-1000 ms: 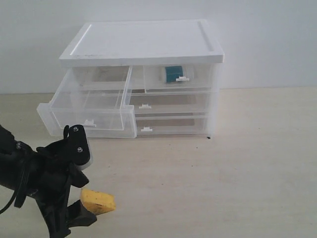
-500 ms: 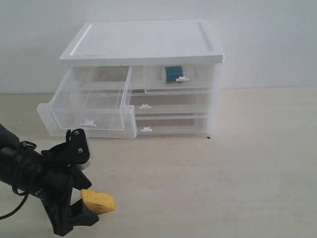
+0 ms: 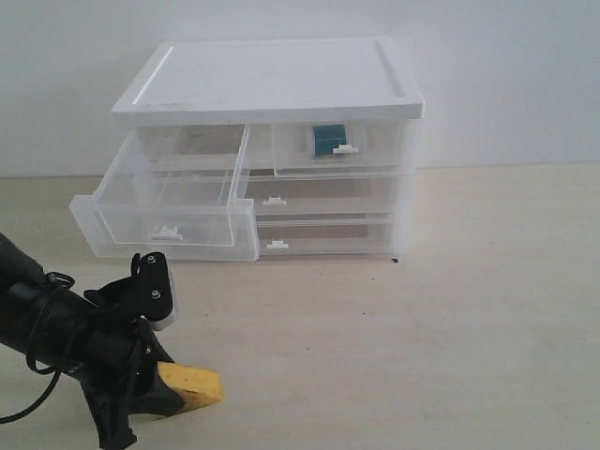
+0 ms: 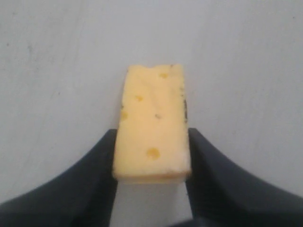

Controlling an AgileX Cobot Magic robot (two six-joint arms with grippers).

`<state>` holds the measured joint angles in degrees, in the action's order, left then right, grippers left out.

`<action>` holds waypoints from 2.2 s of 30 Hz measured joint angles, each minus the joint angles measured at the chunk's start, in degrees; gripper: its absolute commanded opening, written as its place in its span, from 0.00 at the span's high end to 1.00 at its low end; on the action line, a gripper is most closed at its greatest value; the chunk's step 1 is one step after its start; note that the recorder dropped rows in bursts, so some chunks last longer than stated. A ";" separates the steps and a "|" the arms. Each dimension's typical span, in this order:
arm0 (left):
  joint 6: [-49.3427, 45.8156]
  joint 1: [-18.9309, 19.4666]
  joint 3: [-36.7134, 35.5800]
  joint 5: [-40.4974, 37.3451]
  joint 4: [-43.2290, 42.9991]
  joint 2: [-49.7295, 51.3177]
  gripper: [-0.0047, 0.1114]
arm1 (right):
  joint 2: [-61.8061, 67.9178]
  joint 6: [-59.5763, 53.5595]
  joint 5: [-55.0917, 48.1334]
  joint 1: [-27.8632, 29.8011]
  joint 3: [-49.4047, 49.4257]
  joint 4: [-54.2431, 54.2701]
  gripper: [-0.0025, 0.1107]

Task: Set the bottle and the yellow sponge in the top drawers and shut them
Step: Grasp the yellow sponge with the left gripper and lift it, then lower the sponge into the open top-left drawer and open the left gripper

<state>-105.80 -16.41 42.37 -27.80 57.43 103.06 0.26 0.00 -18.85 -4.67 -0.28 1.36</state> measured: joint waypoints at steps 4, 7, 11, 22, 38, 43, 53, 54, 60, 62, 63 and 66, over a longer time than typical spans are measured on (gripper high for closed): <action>-0.24 0.00 0.00 -3.07 0.00 0.00 0.92 | 0.00 0.00 0.00 0.00 0.00 0.00 0.98; -0.24 -0.17 0.00 -6.46 0.00 -1.06 0.92 | 0.00 0.00 0.00 0.00 0.00 0.00 0.98; -0.12 -1.57 0.00 -12.67 0.00 -3.42 0.92 | 0.00 0.00 0.00 0.00 0.00 0.00 0.98; 1.10 -10.59 0.34 -19.47 -0.10 -9.78 0.92 | 0.00 0.00 0.00 0.00 0.00 0.00 0.98; 12.66 -13.99 17.08 -28.65 -3.14 -22.06 0.92 | 0.00 0.00 0.00 0.00 0.00 0.00 0.98; 25.02 -13.99 28.24 -31.36 -23.13 -22.89 0.92 | 0.00 0.00 0.00 0.00 0.00 0.00 0.98; 20.49 -1.54 33.94 -33.15 -31.81 -22.46 0.92 | 0.00 0.00 0.00 0.00 0.00 0.00 0.98; 17.98 0.56 33.94 -33.76 -31.81 -21.78 0.92 | 0.00 0.00 0.00 0.00 0.00 0.00 0.98; 13.20 5.66 35.14 -34.46 -32.05 -17.20 0.92 | 0.00 0.00 0.00 0.00 0.00 0.00 0.98; 12.24 5.95 37.53 -34.60 -32.24 -14.24 0.92 | 0.00 0.00 0.00 0.00 0.00 0.00 0.98; 11.85 5.95 38.60 -34.60 -32.24 -13.29 0.92 | 0.00 0.00 0.00 0.00 0.00 0.00 0.98; 11.44 5.95 41.99 -34.60 -31.01 -10.65 0.92 | 0.00 0.00 0.00 0.00 0.00 0.00 0.98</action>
<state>-94.36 -10.46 84.36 -62.40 26.42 92.41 0.26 0.00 -18.85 -4.67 -0.28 1.36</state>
